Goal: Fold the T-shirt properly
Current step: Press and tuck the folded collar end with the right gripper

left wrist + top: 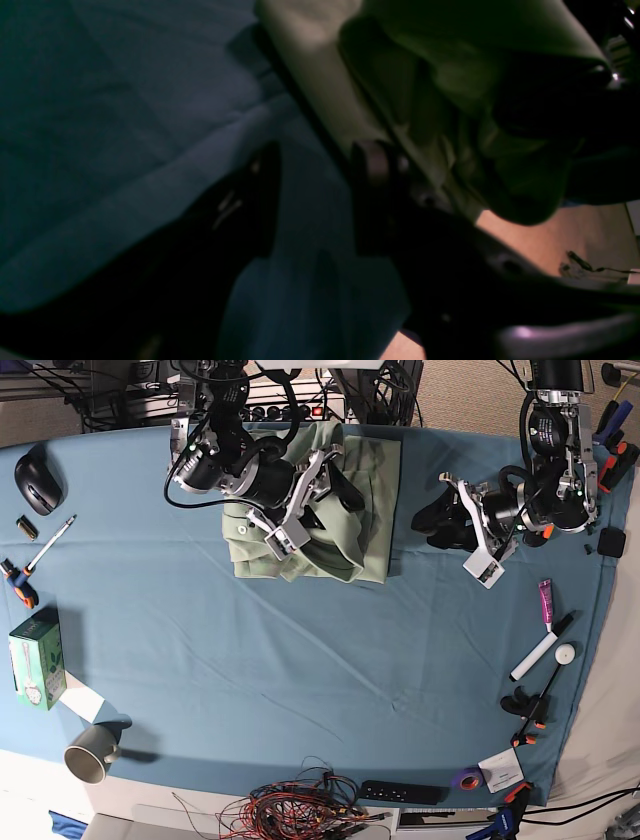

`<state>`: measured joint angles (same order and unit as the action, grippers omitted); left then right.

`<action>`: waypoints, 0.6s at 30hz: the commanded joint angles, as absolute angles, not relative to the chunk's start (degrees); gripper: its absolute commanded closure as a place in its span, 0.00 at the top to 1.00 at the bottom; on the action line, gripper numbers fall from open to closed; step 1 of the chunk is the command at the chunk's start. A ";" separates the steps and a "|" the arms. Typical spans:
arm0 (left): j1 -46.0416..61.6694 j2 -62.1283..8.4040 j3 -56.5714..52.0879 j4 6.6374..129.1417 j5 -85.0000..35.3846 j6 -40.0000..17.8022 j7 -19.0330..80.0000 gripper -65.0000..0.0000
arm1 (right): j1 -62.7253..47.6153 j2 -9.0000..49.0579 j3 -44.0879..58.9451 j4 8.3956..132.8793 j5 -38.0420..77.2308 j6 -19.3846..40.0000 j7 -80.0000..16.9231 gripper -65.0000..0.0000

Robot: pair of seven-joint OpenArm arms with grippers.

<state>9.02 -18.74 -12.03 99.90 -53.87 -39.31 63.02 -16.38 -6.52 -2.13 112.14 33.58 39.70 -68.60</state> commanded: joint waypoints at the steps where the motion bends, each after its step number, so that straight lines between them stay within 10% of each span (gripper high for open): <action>1: 8.43 -19.20 -12.29 101.01 -55.31 -39.64 62.15 0.37 | -16.05 -6.66 -2.94 113.27 34.74 40.00 -67.61 0.46; 18: 8.56 -19.20 -12.29 101.01 -54.48 -39.42 62.13 0.37 | -19.09 -6.24 -8.91 125.64 24.67 40.00 -66.61 0.46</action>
